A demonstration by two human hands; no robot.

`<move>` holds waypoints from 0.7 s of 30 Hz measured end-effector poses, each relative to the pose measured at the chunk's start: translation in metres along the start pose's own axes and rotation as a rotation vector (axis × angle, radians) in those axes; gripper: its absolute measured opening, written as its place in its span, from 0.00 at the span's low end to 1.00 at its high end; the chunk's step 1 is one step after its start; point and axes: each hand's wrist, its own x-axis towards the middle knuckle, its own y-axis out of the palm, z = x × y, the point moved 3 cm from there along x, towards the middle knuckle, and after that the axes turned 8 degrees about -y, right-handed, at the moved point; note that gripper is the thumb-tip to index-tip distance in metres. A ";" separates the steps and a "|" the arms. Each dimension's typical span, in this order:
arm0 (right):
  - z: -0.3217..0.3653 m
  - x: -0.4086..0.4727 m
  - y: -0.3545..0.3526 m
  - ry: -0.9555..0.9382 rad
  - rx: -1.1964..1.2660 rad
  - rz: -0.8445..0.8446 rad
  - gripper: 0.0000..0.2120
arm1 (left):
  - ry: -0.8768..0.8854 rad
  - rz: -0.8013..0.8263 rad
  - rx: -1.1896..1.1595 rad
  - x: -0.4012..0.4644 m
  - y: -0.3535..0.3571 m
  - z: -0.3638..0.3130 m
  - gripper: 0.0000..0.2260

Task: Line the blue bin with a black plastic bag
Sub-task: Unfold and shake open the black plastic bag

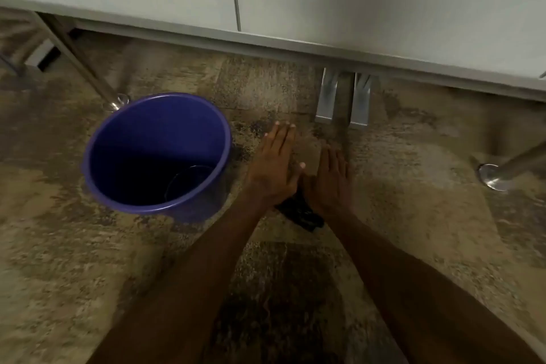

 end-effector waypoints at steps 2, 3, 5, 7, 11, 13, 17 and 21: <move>-0.010 -0.004 0.015 0.073 0.017 0.056 0.37 | -0.037 0.020 -0.012 -0.007 0.012 0.008 0.36; -0.014 -0.008 0.024 0.100 0.019 0.087 0.36 | -0.059 0.033 0.001 -0.013 0.020 0.013 0.36; -0.018 -0.016 0.037 0.127 0.020 0.131 0.36 | -0.078 0.060 0.018 -0.023 0.033 0.020 0.35; -0.019 -0.017 0.043 0.138 0.029 0.126 0.35 | -0.093 0.080 0.014 -0.026 0.041 0.027 0.34; -0.025 -0.011 0.052 0.162 0.065 0.119 0.28 | -0.314 0.218 -0.042 -0.028 0.064 0.043 0.28; -0.028 -0.009 0.060 0.165 0.070 0.124 0.26 | -0.446 0.253 -0.070 -0.032 0.076 0.049 0.23; -0.039 -0.010 0.078 0.217 0.050 0.246 0.30 | -0.736 0.373 -0.239 -0.046 0.103 0.053 0.20; -0.046 -0.015 0.095 0.279 0.077 0.260 0.18 | -0.904 0.474 -0.443 -0.055 0.124 0.053 0.25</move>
